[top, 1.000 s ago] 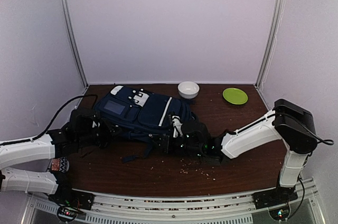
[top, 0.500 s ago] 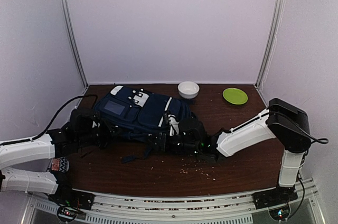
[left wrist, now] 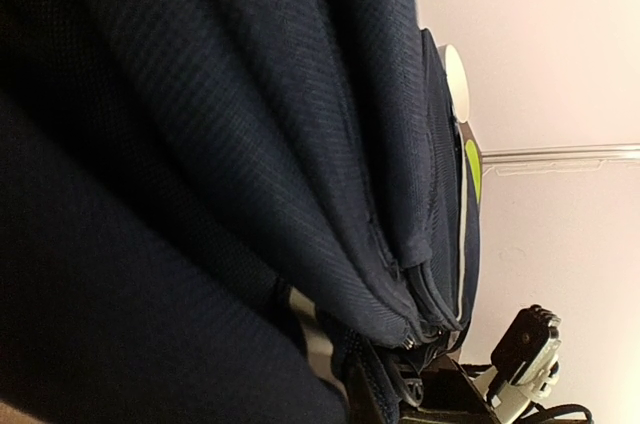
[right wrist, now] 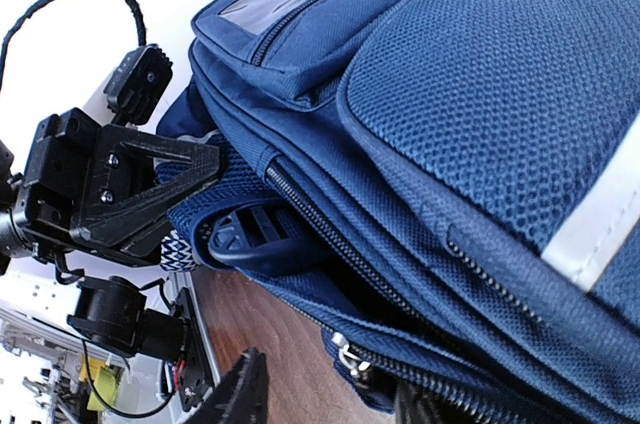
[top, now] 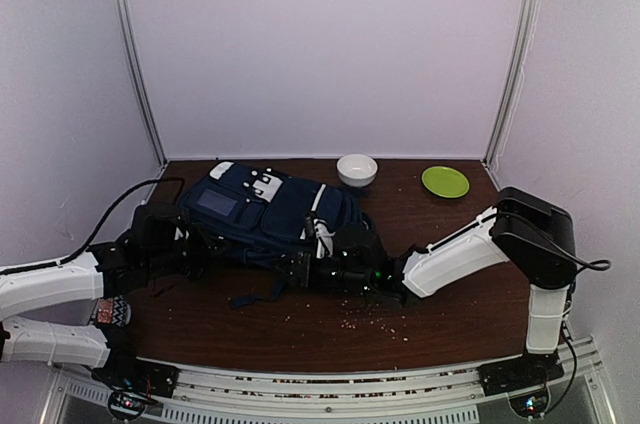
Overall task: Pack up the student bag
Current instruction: Zip the student bag at the center of the board.
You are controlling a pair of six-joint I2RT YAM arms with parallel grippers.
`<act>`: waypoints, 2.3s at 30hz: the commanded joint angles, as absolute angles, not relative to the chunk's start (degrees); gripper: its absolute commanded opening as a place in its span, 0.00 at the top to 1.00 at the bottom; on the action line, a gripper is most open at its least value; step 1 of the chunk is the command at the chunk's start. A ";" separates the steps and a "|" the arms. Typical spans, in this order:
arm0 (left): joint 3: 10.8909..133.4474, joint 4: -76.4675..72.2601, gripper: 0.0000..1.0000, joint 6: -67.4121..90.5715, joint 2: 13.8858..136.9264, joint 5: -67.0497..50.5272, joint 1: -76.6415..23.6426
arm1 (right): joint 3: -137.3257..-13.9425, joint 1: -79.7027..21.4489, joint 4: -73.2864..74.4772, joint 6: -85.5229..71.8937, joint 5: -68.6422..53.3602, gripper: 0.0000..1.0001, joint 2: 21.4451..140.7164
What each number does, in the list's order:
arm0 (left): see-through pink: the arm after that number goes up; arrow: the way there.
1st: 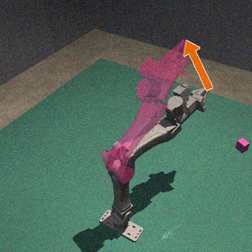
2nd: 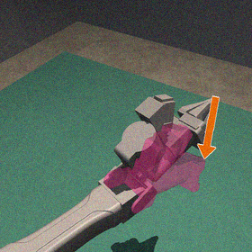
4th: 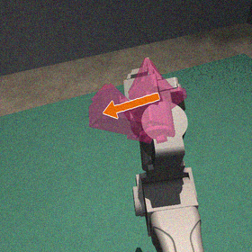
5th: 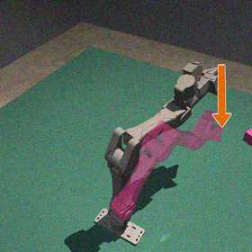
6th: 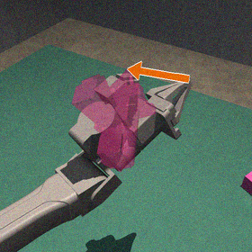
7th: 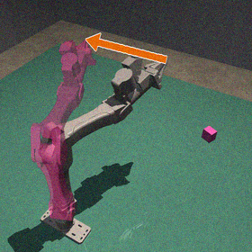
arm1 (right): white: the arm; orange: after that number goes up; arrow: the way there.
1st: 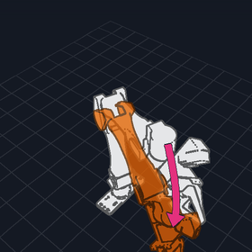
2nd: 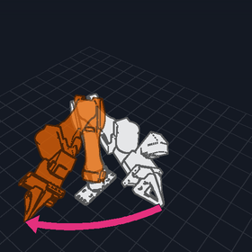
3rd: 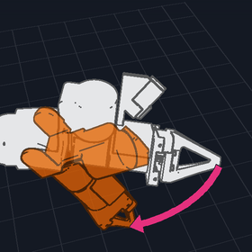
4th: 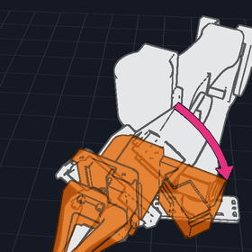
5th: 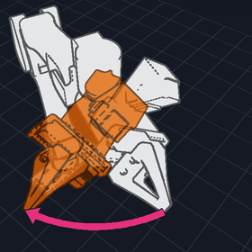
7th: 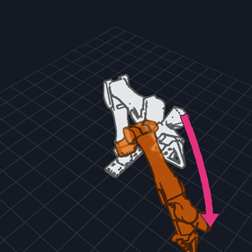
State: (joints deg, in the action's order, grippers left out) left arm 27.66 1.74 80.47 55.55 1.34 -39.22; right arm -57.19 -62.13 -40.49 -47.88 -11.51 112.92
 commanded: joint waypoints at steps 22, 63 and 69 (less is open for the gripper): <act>32.95 -11.34 1.00 79.10 51.94 -2.63 -40.25 | -59.28 -60.58 -34.17 -47.96 -7.07 0.85 113.83; 24.19 -8.25 1.00 68.66 53.31 -9.41 -22.61 | -48.61 -55.49 12.09 -42.50 20.09 1.00 86.14; 32.09 -17.31 1.00 65.50 69.67 -18.08 -21.82 | -48.10 -59.53 13.03 -44.45 19.77 1.00 85.47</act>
State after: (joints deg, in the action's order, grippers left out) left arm 24.97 -2.85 69.56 61.95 -17.15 -24.27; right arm -49.12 -58.85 6.83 -42.02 11.81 86.59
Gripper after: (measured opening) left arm 0.048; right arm 0.025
